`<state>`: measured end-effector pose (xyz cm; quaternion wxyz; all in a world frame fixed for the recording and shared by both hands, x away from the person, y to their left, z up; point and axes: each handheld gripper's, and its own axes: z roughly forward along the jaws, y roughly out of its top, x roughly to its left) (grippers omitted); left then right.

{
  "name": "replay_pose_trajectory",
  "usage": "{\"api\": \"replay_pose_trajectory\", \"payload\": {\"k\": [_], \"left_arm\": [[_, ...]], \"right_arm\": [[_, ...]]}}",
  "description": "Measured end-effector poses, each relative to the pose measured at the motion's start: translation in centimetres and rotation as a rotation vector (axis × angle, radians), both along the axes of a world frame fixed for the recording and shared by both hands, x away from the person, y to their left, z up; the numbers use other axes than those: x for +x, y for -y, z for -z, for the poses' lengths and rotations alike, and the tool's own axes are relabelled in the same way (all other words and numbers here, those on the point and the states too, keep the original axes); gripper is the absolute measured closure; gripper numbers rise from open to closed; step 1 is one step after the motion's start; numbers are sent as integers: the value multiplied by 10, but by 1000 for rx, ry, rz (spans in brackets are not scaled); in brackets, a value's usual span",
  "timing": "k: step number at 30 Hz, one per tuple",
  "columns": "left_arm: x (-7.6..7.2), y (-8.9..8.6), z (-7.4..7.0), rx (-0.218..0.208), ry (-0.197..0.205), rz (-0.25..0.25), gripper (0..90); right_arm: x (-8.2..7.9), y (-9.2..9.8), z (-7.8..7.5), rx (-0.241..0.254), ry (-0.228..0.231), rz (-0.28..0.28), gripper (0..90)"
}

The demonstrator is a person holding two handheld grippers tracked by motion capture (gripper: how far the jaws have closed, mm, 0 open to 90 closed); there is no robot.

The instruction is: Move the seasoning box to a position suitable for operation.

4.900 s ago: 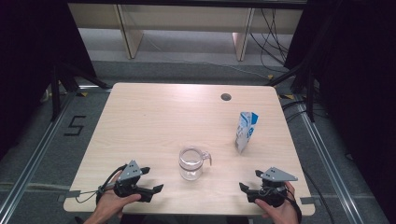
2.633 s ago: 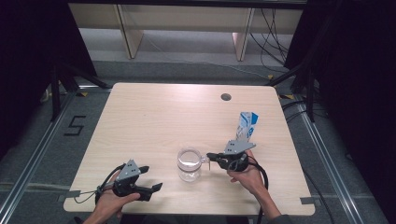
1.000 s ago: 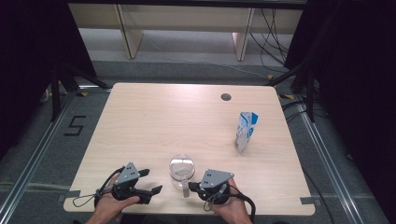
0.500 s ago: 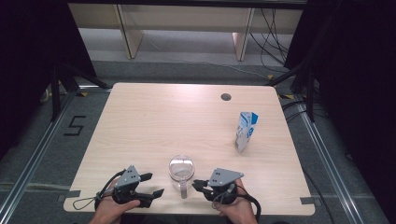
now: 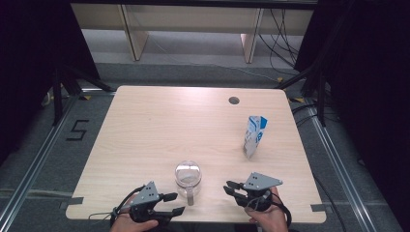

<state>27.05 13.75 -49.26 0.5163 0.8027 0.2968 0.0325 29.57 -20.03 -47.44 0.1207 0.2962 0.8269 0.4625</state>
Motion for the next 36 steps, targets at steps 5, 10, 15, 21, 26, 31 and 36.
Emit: {"api": "replay_pose_trajectory", "payload": {"k": [5,10,15,21,26,31,36], "left_arm": [[6,9,1,-12,1,27,515],[8,23,1,10,2,42,551],[12,29,3,35,41,51,587],[15,31,3,45,61,59,743],[16,29,3,43,85,84,803],[17,15,1,62,86,72,791],[19,4,0,90,107,72,782]], "right_arm": [[0,4,1,1,4,-1,750],[0,6,2,4,18,-10,749],[0,6,2,6,6,-14,745],[-2,5,2,13,-5,-18,740],[-2,5,1,15,-6,-20,740],[-2,5,2,15,-3,-21,740],[0,6,2,11,6,-24,740]]}}
